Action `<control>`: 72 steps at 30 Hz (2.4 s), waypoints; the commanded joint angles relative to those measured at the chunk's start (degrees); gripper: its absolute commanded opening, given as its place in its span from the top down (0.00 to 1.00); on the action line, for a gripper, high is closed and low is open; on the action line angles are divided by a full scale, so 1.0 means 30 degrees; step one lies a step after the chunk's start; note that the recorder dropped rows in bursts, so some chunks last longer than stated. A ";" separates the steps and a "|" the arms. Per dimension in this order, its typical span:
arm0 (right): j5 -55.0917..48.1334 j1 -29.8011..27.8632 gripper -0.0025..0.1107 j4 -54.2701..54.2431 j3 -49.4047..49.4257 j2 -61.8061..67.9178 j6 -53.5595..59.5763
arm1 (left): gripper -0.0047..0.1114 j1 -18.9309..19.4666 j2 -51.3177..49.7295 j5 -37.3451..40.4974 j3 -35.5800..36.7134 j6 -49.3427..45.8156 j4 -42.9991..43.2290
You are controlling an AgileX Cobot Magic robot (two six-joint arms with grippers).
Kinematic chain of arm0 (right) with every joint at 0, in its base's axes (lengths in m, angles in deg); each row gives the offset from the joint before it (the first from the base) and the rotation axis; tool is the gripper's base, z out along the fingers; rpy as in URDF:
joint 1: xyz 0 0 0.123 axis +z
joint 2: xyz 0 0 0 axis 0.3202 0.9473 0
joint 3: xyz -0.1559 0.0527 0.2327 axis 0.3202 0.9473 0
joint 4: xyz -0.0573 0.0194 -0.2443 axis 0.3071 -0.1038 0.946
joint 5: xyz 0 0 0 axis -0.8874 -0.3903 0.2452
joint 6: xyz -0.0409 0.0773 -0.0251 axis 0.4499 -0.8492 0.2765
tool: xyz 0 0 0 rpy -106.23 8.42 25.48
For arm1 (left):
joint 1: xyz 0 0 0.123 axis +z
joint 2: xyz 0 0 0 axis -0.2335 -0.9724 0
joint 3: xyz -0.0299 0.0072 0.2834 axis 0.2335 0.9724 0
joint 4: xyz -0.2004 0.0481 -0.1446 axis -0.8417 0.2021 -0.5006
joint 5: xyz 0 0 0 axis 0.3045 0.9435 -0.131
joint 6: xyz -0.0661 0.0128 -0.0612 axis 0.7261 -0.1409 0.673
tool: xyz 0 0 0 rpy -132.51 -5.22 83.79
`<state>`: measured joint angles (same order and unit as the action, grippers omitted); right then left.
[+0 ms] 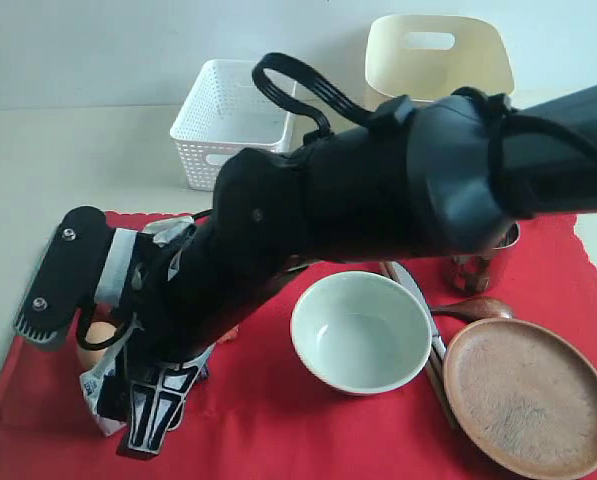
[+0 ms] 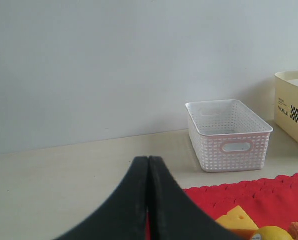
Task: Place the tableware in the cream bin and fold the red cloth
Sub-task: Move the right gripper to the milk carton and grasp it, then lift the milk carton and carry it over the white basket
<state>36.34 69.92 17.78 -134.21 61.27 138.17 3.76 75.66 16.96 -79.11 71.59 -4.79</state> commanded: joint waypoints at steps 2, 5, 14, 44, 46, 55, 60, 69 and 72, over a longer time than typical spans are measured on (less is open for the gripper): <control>-0.0584 0.0256 0.31 0.0635 -0.1241 0.1305 0.2854 | 0.96 -0.0085 0.0121 0.0023 0.0059 0.0139 -0.0002; -0.0675 0.0250 0.31 0.0723 -0.1905 0.2135 0.3419 | 0.96 -0.0085 0.0121 0.0023 0.0059 0.0139 -0.0002; -0.1331 0.0250 0.31 0.2010 -0.2868 0.3914 0.3419 | 0.96 -0.0085 0.0121 0.0023 0.0059 0.0139 -0.0002; -0.2024 0.0250 0.98 0.2941 -0.2868 0.3683 0.2708 | 0.96 -0.0085 0.0121 0.0023 0.0059 0.0139 -0.0002; -0.2197 0.0250 0.98 0.2941 -0.2868 0.3378 0.2666 | 0.96 -0.0085 0.0121 0.0023 0.0059 0.0139 -0.0002; -0.2205 0.0250 0.98 0.4054 -0.2868 0.0824 -0.0864 | 0.96 -0.0085 0.0121 0.0023 0.0059 0.0139 -0.0002; -0.0230 -0.0229 0.98 0.6054 -0.2868 -0.0823 -0.4672 | 0.96 -0.0085 0.0121 0.0023 0.0059 0.0139 -0.0002; 0.5651 -0.1760 0.98 0.6044 -0.2879 -0.1618 -0.6405 | 0.96 -0.0219 0.0121 0.0023 0.0059 0.0139 -0.0002; 0.5471 -0.1760 0.98 0.6013 -0.2879 -0.1537 -0.6628 | 0.96 -0.0261 0.0121 0.0023 0.0059 0.0100 -0.0002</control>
<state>50.32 64.85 35.92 -142.66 57.20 118.92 3.37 75.66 16.96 -79.11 71.59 -4.79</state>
